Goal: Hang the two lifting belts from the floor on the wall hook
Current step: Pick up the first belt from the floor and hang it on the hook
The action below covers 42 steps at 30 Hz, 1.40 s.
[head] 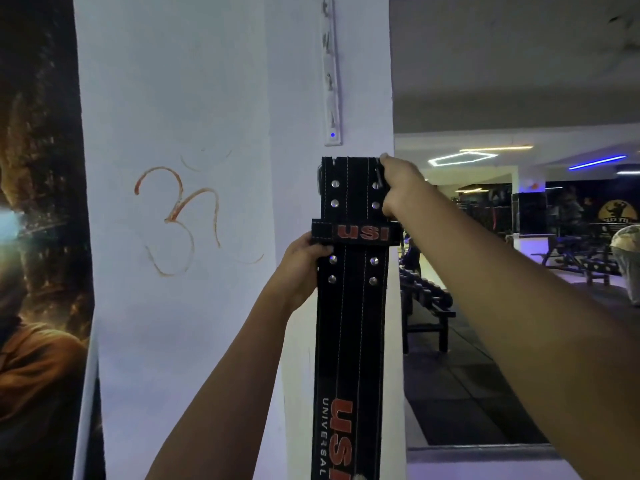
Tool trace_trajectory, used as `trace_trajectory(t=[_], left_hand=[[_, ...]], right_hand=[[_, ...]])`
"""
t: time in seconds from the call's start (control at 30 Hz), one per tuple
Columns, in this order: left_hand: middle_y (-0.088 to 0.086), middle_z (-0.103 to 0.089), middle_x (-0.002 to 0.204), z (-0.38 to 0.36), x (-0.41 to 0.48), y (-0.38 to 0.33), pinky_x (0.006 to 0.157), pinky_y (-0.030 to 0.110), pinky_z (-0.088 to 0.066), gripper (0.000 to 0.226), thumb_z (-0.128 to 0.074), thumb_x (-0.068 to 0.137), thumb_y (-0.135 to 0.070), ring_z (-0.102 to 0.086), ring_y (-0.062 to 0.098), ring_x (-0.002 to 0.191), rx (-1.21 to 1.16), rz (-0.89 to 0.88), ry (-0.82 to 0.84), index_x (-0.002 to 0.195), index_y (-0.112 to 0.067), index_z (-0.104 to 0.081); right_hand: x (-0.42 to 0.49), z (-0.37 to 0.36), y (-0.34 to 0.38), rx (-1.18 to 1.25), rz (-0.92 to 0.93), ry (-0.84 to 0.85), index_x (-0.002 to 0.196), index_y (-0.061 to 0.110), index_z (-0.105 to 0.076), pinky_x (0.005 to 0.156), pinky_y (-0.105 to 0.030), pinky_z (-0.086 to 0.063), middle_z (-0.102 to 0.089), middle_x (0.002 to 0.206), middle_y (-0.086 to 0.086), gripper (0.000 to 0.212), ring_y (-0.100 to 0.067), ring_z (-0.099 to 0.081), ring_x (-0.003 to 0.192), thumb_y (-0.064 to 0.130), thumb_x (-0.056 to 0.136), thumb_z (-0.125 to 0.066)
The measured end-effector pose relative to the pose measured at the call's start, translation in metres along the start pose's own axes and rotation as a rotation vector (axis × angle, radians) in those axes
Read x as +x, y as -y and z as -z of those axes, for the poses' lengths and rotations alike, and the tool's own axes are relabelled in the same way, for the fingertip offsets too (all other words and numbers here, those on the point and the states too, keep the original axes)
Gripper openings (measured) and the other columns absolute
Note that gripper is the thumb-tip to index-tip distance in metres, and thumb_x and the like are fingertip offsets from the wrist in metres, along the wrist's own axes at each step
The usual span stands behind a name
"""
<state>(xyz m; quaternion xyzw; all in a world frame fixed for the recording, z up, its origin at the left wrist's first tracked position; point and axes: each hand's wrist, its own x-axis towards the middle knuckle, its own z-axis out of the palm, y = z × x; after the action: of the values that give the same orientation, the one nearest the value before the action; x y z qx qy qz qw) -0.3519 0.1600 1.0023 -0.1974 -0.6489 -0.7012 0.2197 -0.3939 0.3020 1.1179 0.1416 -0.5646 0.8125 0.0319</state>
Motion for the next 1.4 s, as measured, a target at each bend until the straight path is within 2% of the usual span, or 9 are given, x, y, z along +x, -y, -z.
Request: trace_trajectory(t=[0.13,0.23,0.37,0.57,0.67,0.87,1.0,1.2,1.4], left_hand=[[0.009,-0.060,0.079,-0.003,0.003,-0.029,0.068,0.031,-0.047,0.042,-0.032,0.056,-0.002,-0.055,0.023,0.073,-0.285,0.062,0.024,0.087,-0.004,-0.061],[0.003,-0.058,0.073,-0.003,0.017,-0.049,0.060,0.028,-0.044,0.026,-0.036,0.078,-0.019,-0.053,0.019,0.065,-0.147,0.111,-0.113,0.087,-0.010,-0.059],[0.000,-0.063,0.067,-0.007,0.043,-0.075,0.051,0.024,-0.047,0.041,-0.043,0.094,-0.046,-0.062,0.017,0.058,0.169,0.089,-0.294,0.090,-0.011,-0.064],[0.000,-0.055,0.064,-0.010,0.064,-0.088,0.043,0.019,-0.040,0.037,-0.036,0.098,-0.036,-0.053,0.017,0.055,0.029,0.055,-0.347,0.076,-0.015,-0.057],[0.000,-0.051,0.062,-0.007,0.081,-0.098,0.037,0.010,-0.034,0.034,-0.031,0.096,-0.025,-0.046,0.015,0.050,0.023,-0.005,-0.357,0.072,-0.016,-0.053],[0.005,-0.053,0.092,0.000,0.138,-0.108,0.049,0.022,-0.035,0.047,-0.022,0.098,-0.037,-0.047,0.018,0.066,0.075,-0.096,-0.400,0.115,-0.011,-0.058],[0.005,-0.051,0.099,0.003,0.173,-0.108,0.052,0.025,-0.036,0.045,-0.021,0.099,-0.039,-0.044,0.017,0.066,0.124,-0.108,-0.411,0.111,-0.013,-0.056],[0.005,-0.051,0.103,0.008,0.221,-0.097,0.052,0.030,-0.037,0.051,-0.021,0.100,-0.039,-0.047,0.018,0.073,0.176,-0.091,-0.398,0.128,-0.010,-0.052],[0.001,-0.047,0.077,0.019,0.246,-0.074,0.048,0.026,-0.035,0.036,-0.023,0.101,-0.036,-0.042,0.014,0.060,0.184,-0.096,-0.402,0.099,-0.013,-0.051]], right_hand=[[0.002,-0.010,-0.020,0.074,0.036,-0.085,0.120,0.008,-0.058,0.060,-0.030,-0.039,-0.050,0.075,0.000,0.036,-0.013,-0.041,0.057,0.029,0.092,-0.052],[0.000,-0.015,-0.027,0.100,0.058,-0.091,0.121,0.007,-0.058,0.055,-0.028,-0.038,-0.054,0.080,-0.001,0.038,-0.013,-0.044,0.058,0.030,0.090,-0.055],[-0.003,-0.024,-0.026,0.088,0.078,-0.083,0.119,0.007,-0.059,0.044,-0.019,-0.036,-0.055,0.090,-0.005,0.038,-0.014,-0.044,0.054,0.027,0.086,-0.058],[0.009,-0.041,-0.006,0.084,0.087,-0.070,0.126,0.011,-0.056,0.054,-0.030,-0.041,-0.060,0.105,-0.005,0.046,-0.021,-0.050,0.076,0.038,0.089,-0.053],[0.017,-0.050,0.009,0.105,0.157,-0.125,0.103,0.007,-0.056,0.071,-0.036,-0.047,-0.054,0.085,-0.003,0.031,-0.021,-0.045,0.082,0.036,0.091,-0.054],[0.048,-0.066,0.031,0.184,0.269,-0.124,0.072,0.014,-0.061,0.067,-0.034,-0.041,-0.051,0.071,-0.001,0.023,-0.019,-0.045,0.070,0.028,0.089,-0.058],[0.078,-0.068,0.038,0.185,0.272,-0.116,0.096,0.010,-0.068,0.073,-0.038,-0.047,-0.052,0.070,0.001,0.023,-0.016,-0.047,0.063,0.031,0.090,-0.059],[0.129,-0.066,0.037,0.171,0.212,-0.093,0.110,0.009,-0.066,0.053,-0.036,-0.044,-0.058,0.082,-0.004,0.033,-0.019,-0.047,0.059,0.034,0.090,-0.058],[0.161,-0.064,0.024,0.128,0.168,-0.091,0.113,0.007,-0.063,0.048,-0.037,-0.042,-0.051,0.071,-0.003,0.038,-0.018,-0.044,0.056,0.036,0.090,-0.058]])
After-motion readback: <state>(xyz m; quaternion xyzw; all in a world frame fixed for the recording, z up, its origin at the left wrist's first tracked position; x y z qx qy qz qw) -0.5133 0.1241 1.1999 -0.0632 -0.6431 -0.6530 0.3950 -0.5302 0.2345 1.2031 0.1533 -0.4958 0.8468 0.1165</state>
